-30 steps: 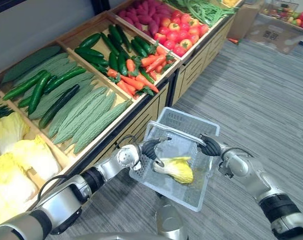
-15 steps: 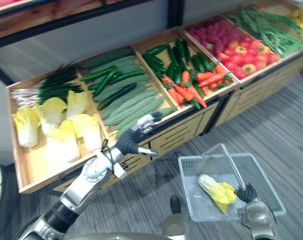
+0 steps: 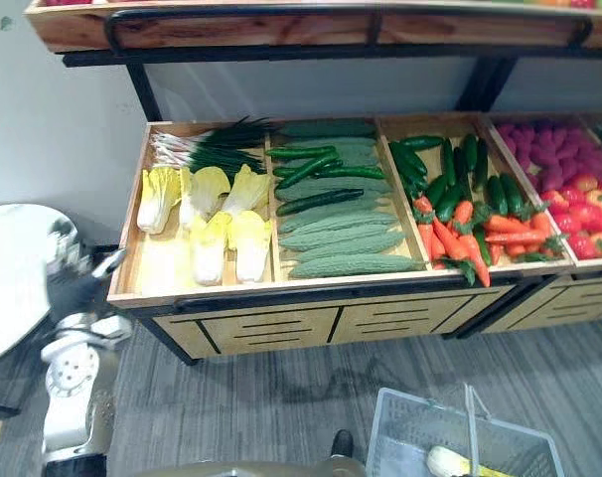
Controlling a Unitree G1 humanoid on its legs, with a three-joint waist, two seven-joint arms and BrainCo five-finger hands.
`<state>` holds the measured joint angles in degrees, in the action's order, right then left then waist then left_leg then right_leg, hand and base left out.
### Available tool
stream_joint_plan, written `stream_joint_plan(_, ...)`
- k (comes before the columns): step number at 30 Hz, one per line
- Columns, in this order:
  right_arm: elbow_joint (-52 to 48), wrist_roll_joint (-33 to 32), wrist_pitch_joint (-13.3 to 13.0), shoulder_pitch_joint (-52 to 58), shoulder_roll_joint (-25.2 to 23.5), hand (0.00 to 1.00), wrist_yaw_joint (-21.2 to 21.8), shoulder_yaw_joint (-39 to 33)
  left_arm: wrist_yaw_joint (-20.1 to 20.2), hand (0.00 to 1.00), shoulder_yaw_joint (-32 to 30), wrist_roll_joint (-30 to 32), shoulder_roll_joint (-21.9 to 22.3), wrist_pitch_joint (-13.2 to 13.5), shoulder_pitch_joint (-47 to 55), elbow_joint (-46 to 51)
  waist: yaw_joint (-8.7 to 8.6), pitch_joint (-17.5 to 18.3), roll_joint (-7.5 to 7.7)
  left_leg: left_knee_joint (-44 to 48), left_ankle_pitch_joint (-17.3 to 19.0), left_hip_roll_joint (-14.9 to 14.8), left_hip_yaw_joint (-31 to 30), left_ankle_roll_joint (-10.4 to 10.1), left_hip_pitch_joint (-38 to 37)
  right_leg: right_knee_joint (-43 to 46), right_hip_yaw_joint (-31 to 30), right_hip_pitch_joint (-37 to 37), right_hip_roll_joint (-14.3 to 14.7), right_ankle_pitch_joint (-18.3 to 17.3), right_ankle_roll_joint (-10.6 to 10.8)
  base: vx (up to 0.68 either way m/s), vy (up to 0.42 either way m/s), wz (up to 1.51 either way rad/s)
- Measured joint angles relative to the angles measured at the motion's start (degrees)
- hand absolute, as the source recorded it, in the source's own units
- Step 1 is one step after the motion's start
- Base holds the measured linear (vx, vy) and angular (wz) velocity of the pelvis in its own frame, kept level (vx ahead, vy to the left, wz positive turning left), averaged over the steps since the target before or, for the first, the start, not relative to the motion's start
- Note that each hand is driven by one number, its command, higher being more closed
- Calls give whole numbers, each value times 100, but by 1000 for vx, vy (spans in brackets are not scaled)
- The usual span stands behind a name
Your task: Pick vegetable in the basket
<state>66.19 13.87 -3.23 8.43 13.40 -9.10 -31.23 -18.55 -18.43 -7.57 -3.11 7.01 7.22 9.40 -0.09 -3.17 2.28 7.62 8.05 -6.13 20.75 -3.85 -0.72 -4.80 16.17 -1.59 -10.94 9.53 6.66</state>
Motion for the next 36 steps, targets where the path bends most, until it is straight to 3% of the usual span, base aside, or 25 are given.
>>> stream_joint_plan(4,-19,-145,-2,236,-336,100,-194,28,-827,0,-904,689,312,-228,238,-909,24,208,119,-139,-41,4,-96,-22,-85,43,183,98,-10,-71,-22,9,-9,17)
stream_joint_plan(7,-194,-149,5,341,-534,100,-248,97,-1164,0,-1284,902,306,-315,406,-2063,25,248,127,-205,-62,-8,-97,-38,-215,45,234,203,-1,-114,-85,5,-3,2)
stream_joint_plan(13,-276,-147,7,444,-678,100,-278,300,-1099,0,-2116,835,292,-394,380,-4710,11,383,128,-585,-214,1,-89,-87,-373,-90,274,242,48,-173,-145,1,-14,-1)
stream_joint_plan(16,-234,-153,7,444,-690,100,-279,305,-1012,0,-2249,827,296,-465,382,-5665,6,388,123,-793,-323,-5,-94,-132,-493,-124,283,286,101,-206,-128,28,-43,0)
stream_joint_plan(21,-220,-154,-7,423,-683,100,-280,483,-891,0,-2075,896,314,-515,377,-6573,1,372,92,-942,-432,-54,-90,-158,-588,-124,275,288,191,-224,-98,16,-11,-1)
stream_joint_plan(24,-210,-152,-77,411,-630,100,-313,704,-541,0,-1649,902,311,-517,375,-6895,-7,342,25,-950,-427,-47,-51,-167,-657,-125,211,316,222,-221,-92,27,-10,-8)
stream_joint_plan(28,-201,-149,-129,312,-632,100,-355,979,-287,0,-1162,887,272,-509,292,-7058,-93,239,-2,-951,-420,-59,18,-177,-698,-125,151,316,250,-219,-89,-12,-18,-8)
stream_joint_plan(36,-195,-154,-174,281,-565,100,-415,1169,-233,0,-427,883,184,-499,215,-7104,-124,57,-127,-948,-405,-79,102,-194,-771,-127,46,332,278,-219,-88,-30,-22,-7)
